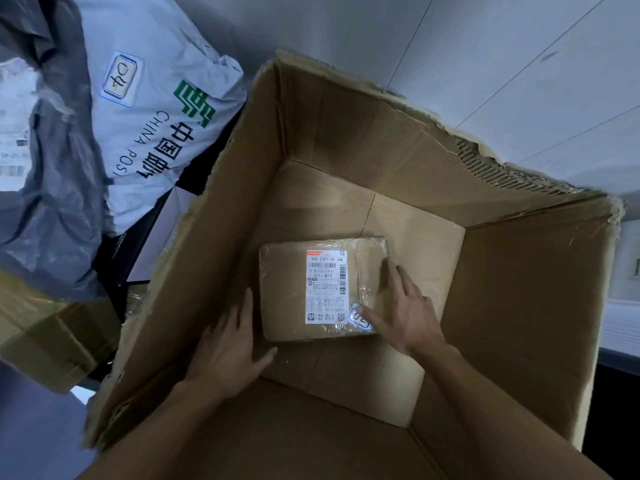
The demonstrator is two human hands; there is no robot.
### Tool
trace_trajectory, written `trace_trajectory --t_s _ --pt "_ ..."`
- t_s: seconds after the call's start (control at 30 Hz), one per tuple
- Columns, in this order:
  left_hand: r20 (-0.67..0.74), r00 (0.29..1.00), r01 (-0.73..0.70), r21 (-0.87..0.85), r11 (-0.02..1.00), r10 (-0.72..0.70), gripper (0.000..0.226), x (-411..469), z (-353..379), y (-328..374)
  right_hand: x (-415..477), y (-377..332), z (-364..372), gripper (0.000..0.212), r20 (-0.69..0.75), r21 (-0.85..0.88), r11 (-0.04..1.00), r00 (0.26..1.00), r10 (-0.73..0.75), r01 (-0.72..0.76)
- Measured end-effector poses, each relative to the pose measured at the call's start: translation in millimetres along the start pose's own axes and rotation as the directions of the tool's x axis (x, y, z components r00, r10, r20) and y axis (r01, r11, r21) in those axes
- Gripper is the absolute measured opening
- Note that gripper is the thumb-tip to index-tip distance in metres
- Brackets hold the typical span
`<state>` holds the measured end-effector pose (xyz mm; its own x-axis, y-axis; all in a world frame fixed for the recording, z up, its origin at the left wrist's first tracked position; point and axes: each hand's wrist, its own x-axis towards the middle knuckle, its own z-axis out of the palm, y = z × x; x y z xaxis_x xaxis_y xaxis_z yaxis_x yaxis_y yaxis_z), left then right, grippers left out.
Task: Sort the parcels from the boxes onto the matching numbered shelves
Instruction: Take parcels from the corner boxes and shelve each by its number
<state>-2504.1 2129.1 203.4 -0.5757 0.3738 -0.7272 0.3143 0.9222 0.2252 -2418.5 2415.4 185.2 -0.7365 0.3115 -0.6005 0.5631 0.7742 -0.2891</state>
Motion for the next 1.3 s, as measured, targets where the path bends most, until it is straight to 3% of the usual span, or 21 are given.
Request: trace_trajectory --t_s 0.17,0.27,0.43,0.63,0.93,1.3 --pt "0.003 1.000 -0.006 -0.081 0.997 0.006 0.144 14.8 6.1 13.3 0.7 8.6 10.6 0.144 0.143 -0.003 0.994 0.983 -0.111 0.113" --pt "0.022 1.000 -0.017 -0.114 0.993 0.019 0.151 29.4 13.0 24.0 6.3 10.9 25.9 0.152 0.135 -0.005 0.993 0.984 -0.114 0.116" --pt "-0.036 0.999 0.002 -0.104 0.995 -0.006 0.151 46.5 38.8 29.3 10.6 14.5 55.9 0.142 0.011 0.140 0.980 0.989 -0.145 0.142" --pt "-0.171 0.982 -0.118 -0.241 0.963 0.078 0.136 48.0 46.3 18.4 11.3 14.3 56.7 0.135 -0.068 0.206 0.963 0.984 -0.164 0.174" --pt "-0.313 0.931 -0.274 -0.272 0.922 0.185 0.132 28.6 -20.8 27.4 -15.1 -6.5 6.2 0.134 -0.126 0.287 0.940 0.981 -0.151 0.182" --pt "-0.390 0.897 -0.296 -0.181 0.938 0.208 0.134 -48.6 -100.7 53.1 -81.2 -50.2 -85.5 0.134 -0.187 0.220 0.965 0.977 -0.104 0.145"
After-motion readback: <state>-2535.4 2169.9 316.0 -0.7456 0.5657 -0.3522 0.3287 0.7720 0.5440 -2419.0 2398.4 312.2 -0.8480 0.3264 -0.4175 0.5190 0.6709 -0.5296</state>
